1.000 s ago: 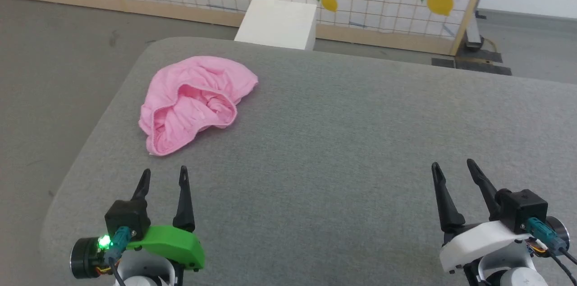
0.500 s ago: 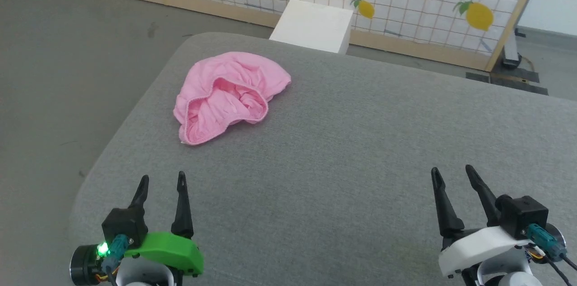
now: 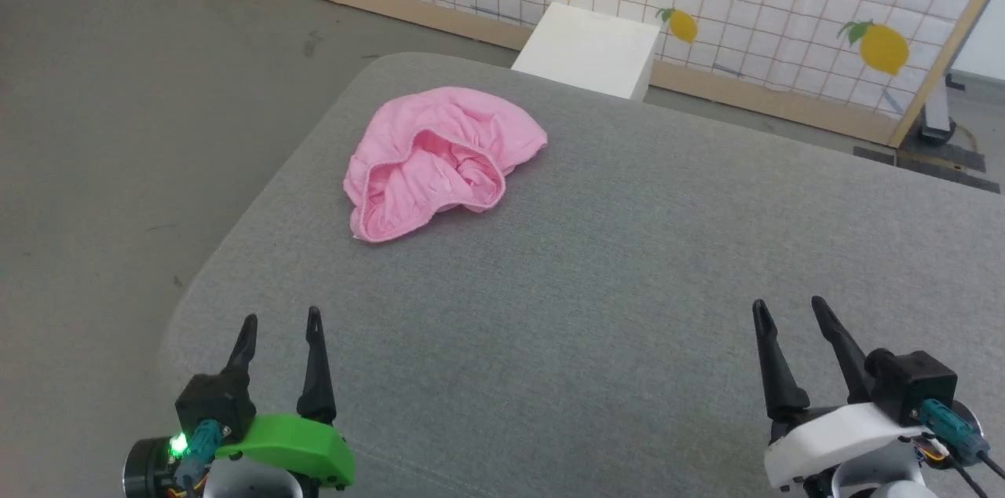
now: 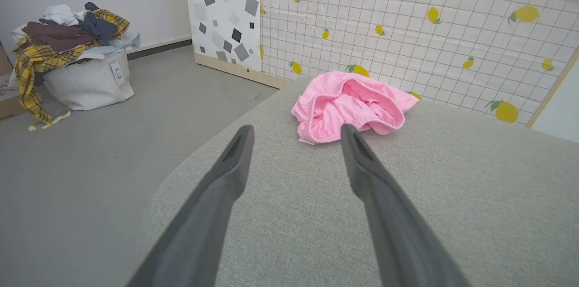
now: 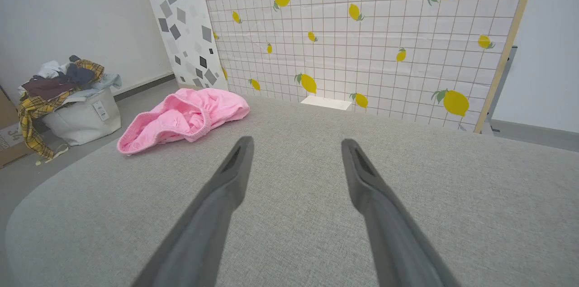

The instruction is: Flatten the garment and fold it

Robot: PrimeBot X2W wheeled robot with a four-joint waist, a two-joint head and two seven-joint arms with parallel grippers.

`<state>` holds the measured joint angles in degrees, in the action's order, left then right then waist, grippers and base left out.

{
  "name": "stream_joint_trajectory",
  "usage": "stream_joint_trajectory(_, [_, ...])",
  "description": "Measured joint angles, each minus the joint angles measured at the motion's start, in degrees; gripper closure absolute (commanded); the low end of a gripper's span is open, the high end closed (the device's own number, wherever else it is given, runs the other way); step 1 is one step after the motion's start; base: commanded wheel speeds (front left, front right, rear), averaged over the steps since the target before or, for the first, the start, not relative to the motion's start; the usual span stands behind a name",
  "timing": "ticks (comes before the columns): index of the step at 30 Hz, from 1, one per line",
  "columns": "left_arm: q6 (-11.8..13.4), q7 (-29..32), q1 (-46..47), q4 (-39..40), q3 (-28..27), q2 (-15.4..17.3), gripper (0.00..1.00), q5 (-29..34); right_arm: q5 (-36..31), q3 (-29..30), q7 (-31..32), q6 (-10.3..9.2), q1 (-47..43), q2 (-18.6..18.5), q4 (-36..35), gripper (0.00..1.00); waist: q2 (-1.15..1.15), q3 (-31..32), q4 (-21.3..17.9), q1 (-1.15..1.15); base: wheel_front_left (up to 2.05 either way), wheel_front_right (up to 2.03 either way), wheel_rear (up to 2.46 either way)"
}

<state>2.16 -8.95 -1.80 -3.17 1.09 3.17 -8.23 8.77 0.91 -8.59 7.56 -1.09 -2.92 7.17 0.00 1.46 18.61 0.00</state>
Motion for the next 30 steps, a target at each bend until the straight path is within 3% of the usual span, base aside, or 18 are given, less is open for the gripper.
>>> stream_joint_trajectory(30, [1.01,-3.34,-1.04,-2.21,1.44,0.21,0.00,-2.47,2.44,1.09,-2.47,0.00,-0.40,0.00,1.51,0.00,0.00,-0.91,6.33,0.00,0.00,0.00,0.00])
